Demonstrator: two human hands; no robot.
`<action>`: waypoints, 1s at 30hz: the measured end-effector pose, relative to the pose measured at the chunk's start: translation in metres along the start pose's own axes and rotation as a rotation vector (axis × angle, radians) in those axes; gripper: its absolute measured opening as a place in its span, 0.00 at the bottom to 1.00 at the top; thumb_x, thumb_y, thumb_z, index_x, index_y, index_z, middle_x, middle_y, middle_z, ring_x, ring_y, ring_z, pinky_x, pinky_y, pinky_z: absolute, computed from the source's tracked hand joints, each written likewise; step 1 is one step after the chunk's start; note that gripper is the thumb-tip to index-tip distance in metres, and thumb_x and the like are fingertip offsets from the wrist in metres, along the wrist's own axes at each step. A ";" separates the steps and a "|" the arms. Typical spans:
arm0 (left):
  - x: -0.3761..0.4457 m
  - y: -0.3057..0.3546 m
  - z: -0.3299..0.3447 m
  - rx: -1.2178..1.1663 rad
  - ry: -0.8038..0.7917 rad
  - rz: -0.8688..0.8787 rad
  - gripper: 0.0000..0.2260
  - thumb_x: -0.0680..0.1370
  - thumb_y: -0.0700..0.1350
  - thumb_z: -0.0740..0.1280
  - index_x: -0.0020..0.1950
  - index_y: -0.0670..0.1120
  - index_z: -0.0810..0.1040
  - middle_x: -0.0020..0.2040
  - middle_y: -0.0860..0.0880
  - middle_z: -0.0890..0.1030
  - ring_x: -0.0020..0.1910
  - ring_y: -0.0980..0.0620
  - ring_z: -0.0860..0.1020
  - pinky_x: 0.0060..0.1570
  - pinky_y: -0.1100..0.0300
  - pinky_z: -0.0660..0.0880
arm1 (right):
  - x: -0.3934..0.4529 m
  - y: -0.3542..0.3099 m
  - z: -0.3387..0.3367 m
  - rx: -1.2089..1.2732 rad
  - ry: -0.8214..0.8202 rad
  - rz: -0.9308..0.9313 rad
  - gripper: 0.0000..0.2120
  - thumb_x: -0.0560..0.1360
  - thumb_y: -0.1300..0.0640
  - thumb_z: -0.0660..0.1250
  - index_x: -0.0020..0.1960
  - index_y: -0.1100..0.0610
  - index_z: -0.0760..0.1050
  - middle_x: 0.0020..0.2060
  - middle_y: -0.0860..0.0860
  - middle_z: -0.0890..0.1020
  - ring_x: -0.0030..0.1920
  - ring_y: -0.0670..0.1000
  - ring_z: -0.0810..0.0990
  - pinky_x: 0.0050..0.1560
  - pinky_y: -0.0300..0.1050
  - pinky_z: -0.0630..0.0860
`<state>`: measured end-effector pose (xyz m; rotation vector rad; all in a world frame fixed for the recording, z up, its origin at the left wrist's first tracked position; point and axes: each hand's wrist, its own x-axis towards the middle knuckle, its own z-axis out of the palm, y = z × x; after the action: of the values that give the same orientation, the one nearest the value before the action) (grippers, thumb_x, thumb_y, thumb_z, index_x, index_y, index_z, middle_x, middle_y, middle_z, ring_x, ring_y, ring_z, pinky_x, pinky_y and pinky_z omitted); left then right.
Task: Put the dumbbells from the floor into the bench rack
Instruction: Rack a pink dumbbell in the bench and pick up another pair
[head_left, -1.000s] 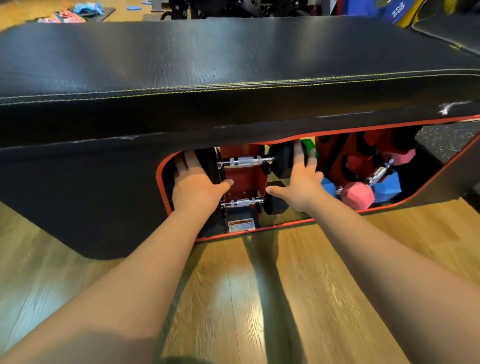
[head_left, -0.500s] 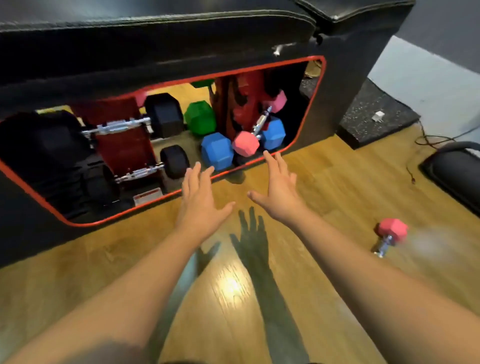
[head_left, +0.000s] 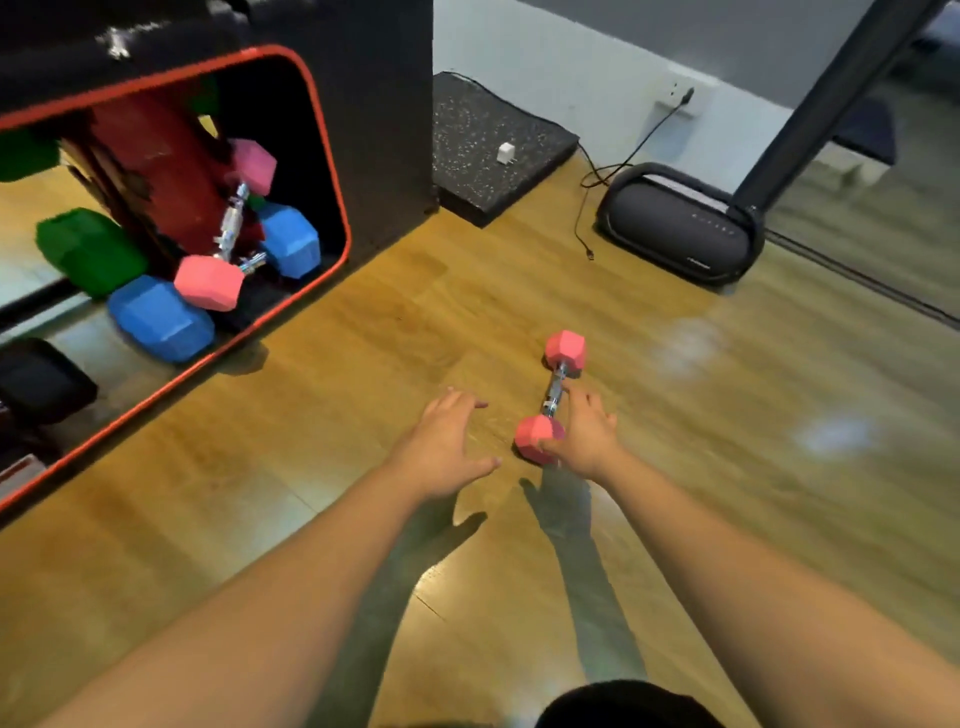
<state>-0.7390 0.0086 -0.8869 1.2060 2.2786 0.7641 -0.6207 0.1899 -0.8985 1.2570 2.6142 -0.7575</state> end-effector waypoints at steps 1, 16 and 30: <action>0.003 0.004 0.007 -0.007 -0.012 0.008 0.31 0.71 0.57 0.73 0.70 0.50 0.67 0.70 0.50 0.68 0.71 0.49 0.64 0.69 0.50 0.66 | 0.002 0.006 0.002 -0.004 -0.012 0.008 0.47 0.68 0.48 0.75 0.78 0.53 0.51 0.71 0.57 0.63 0.70 0.62 0.63 0.69 0.55 0.59; -0.025 -0.052 0.025 -0.087 -0.078 -0.133 0.27 0.74 0.54 0.70 0.71 0.52 0.67 0.68 0.54 0.68 0.65 0.57 0.69 0.63 0.56 0.71 | 0.046 0.007 0.067 -0.049 -0.075 0.053 0.28 0.69 0.53 0.72 0.65 0.49 0.65 0.59 0.61 0.72 0.57 0.64 0.74 0.60 0.53 0.72; -0.105 -0.149 0.013 0.367 0.006 -0.349 0.24 0.67 0.59 0.66 0.61 0.56 0.69 0.57 0.56 0.71 0.60 0.50 0.70 0.51 0.53 0.73 | -0.054 -0.130 0.148 0.132 -0.371 -0.622 0.11 0.76 0.55 0.62 0.55 0.54 0.79 0.48 0.51 0.81 0.49 0.52 0.77 0.53 0.46 0.73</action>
<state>-0.7659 -0.1467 -0.9804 0.9040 2.6115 0.2284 -0.6982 0.0103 -0.9583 0.2474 2.6559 -1.1352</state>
